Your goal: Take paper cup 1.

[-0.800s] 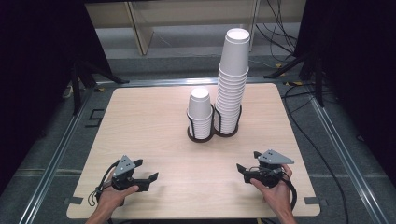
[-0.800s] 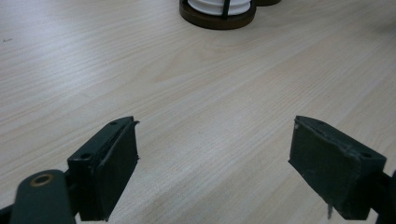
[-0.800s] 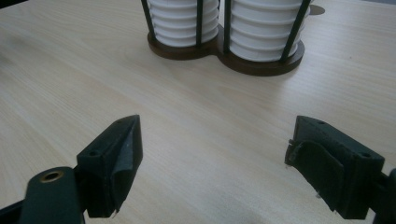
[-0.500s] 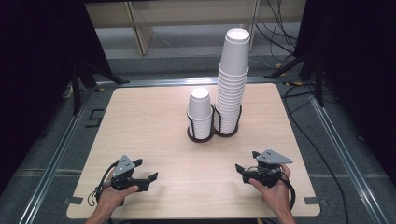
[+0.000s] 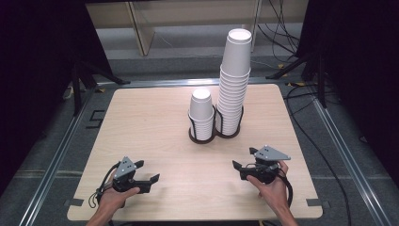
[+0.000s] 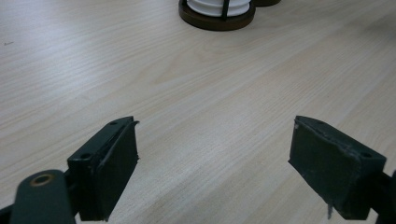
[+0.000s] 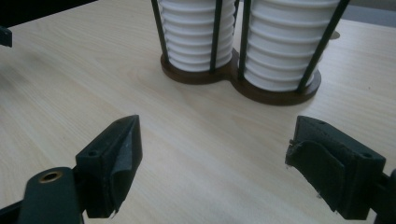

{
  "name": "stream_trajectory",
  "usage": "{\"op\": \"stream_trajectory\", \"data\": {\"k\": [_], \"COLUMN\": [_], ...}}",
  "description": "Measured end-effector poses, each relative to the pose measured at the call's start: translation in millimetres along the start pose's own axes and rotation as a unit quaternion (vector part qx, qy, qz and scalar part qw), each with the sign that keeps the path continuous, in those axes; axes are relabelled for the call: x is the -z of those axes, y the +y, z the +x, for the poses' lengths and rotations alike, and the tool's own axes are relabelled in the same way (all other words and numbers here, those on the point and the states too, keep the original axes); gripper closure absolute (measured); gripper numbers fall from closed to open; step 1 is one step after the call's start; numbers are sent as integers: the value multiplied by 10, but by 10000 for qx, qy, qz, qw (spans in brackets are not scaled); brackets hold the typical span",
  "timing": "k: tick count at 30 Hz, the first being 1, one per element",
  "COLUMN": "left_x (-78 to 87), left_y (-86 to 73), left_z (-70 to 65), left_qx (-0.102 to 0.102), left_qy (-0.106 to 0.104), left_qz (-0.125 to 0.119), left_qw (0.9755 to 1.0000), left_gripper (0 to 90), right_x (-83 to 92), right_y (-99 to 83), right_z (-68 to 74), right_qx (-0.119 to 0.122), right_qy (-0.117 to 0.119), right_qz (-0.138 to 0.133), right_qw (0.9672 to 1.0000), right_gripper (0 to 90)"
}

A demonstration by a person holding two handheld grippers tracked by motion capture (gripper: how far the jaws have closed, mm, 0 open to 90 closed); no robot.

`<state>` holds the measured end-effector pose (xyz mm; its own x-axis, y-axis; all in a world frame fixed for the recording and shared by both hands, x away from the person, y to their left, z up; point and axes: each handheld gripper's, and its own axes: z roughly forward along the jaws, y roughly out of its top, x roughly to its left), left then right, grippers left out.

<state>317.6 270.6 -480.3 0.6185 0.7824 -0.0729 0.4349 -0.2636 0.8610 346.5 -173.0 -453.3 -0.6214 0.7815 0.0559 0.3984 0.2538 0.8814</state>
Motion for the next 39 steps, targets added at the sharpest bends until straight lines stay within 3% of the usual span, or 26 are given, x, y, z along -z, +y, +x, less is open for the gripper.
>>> {"op": "stream_trajectory", "data": {"k": [5, 6, 9, 12, 13, 16, 23, 24, 25, 27, 38, 39], "left_x": [9, 16, 11, 8, 12, 12, 20, 14, 18, 17, 19, 18], "left_y": [5, 5, 3, 3, 7, 6, 3, 2, 3, 5, 5, 4], "left_z": [6, 6, 3, 8, 4, 5, 22, 4, 7, 8, 8, 8], "left_qx": [18, 5, 46, 13, 2, -2, -71, 36, 19, 22, 5, 7], "left_qy": [7, 22, 20, 10, 3, 3, 55, 26, 23, 21, 13, 13], "left_qz": [1, -15, -52, -18, 13, 9, 51, -45, -40, -52, -40, -38], "left_qw": [10000, 10000, 10000, 10000, 10000, 10000, 9999, 10000, 10000, 10000, 10000, 10000], "left_gripper": [149, 149, 149, 149, 149, 149, 149, 149, 149, 149, 149, 149], "right_x": [-71, -83, -84, -104, -129, -157, -229, -229, -248, -262, -372, -403], "right_y": [64, 117, 172, 207, 252, 319, 443, 443, 474, 494, 668, 706], "right_z": [26, 22, 30, 32, 14, 22, 76, 76, 68, 88, 118, 143], "right_qx": [66, 199, 23, 20, 128, 161, 128, 128, 265, 156, 310, 217], "right_qy": [86, 77, 179, 193, 176, 223, 366, 366, 320, 394, 355, 467], "right_qz": [-43, -37, -94, -113, -107, -112, -170, -170, -228, -199, -316, -303], "right_qw": [9999, 9998, 9998, 9997, 9997, 9996, 9991, 9991, 9989, 9989, 9984, 9982], "right_gripper": [180, 180, 187, 188, 191, 199, 204, 204, 205, 204, 204, 204]}}
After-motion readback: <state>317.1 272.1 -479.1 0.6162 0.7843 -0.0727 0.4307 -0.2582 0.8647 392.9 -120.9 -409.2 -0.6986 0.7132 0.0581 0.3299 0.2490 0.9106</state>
